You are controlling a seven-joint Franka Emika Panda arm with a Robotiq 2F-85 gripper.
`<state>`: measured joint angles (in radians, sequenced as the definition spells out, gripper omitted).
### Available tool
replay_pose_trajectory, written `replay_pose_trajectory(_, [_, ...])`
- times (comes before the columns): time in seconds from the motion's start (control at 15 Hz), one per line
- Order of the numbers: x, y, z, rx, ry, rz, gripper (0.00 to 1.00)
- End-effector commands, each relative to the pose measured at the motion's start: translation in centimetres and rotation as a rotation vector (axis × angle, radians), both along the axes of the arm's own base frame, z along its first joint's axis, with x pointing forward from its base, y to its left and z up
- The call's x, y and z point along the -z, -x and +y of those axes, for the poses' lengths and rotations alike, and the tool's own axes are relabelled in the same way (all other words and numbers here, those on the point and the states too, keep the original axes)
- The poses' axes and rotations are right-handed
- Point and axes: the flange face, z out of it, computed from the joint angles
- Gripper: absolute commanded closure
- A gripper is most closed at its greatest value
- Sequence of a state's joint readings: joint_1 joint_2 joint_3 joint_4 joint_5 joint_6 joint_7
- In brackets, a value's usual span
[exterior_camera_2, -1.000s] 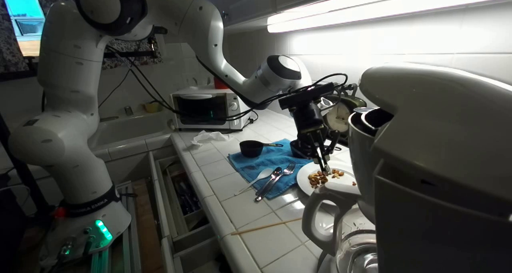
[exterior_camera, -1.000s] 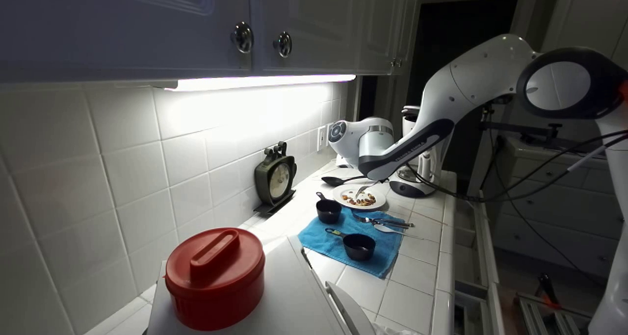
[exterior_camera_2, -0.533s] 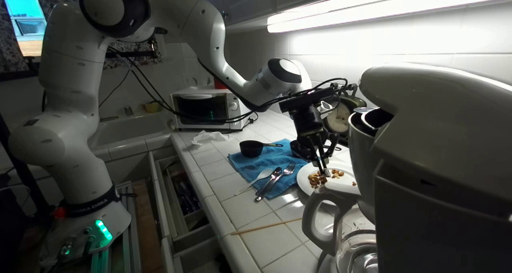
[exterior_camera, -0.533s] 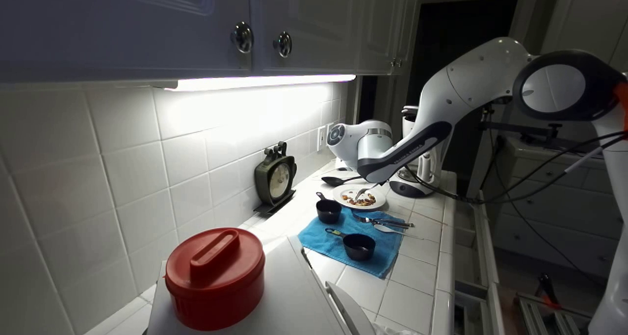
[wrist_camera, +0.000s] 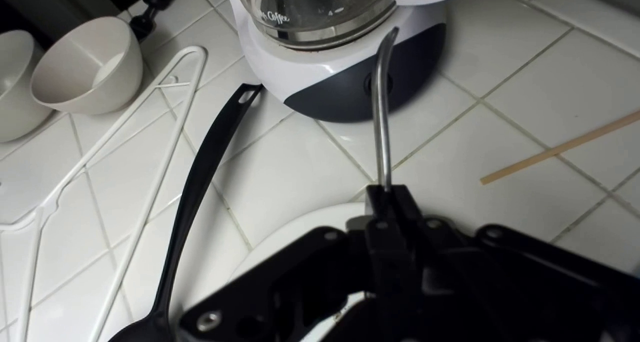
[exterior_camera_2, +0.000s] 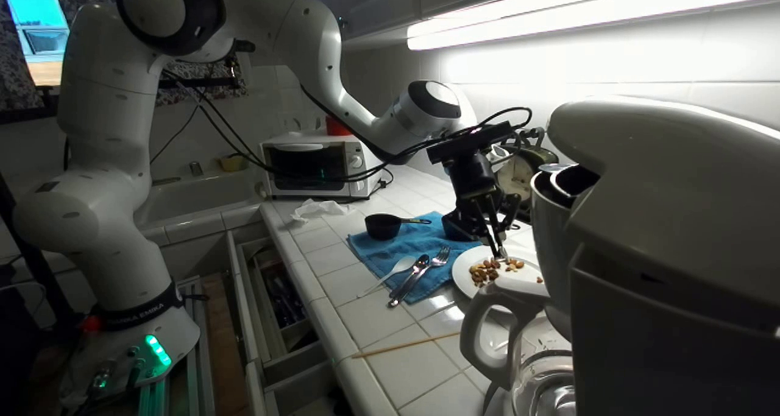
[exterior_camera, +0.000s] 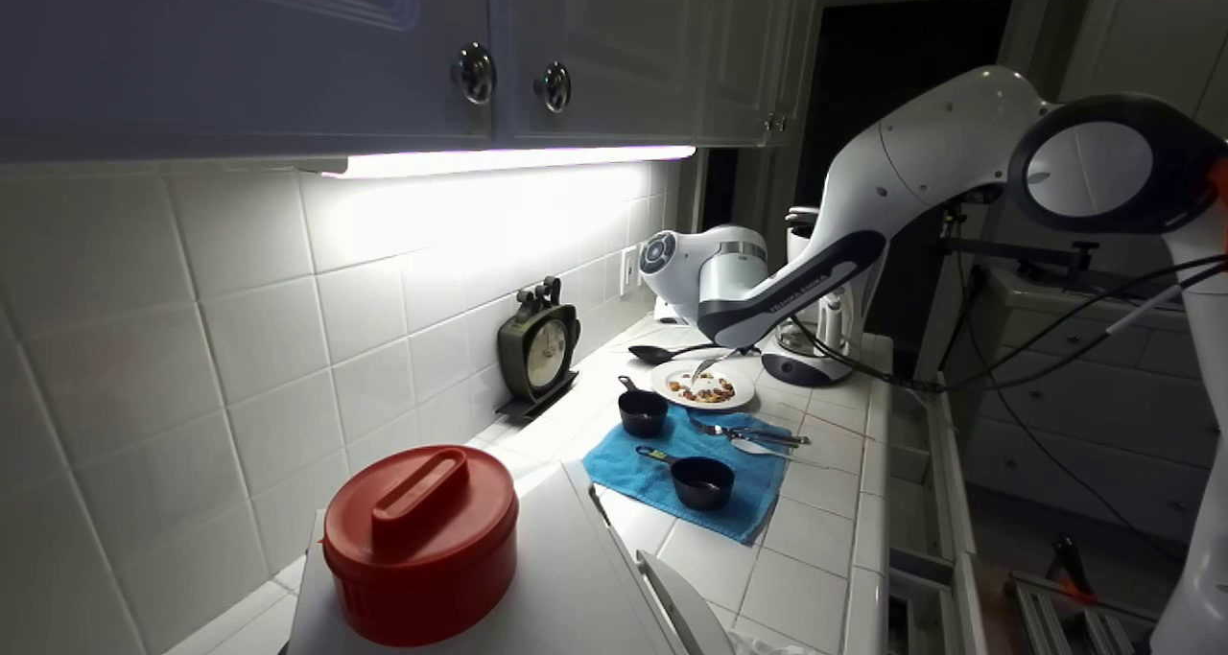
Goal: Use on of the forks to stir the contents on the white plate
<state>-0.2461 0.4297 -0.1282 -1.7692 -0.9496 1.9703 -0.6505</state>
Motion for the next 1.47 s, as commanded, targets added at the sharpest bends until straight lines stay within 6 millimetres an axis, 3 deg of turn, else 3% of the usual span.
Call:
replay_pose_trajectory(0.0, [-0.8, 0.4, 0.2, -0.018, -0.004, 0.007, 0.96])
replay_pose_trajectory(0.93, [1.1, 1.8, -0.1, -0.03, -0.022, 0.094, 0.96])
replay_pose_trajectory(1.4, [-3.8, 3.0, 0.2, 0.112, -0.248, -0.061, 0.96])
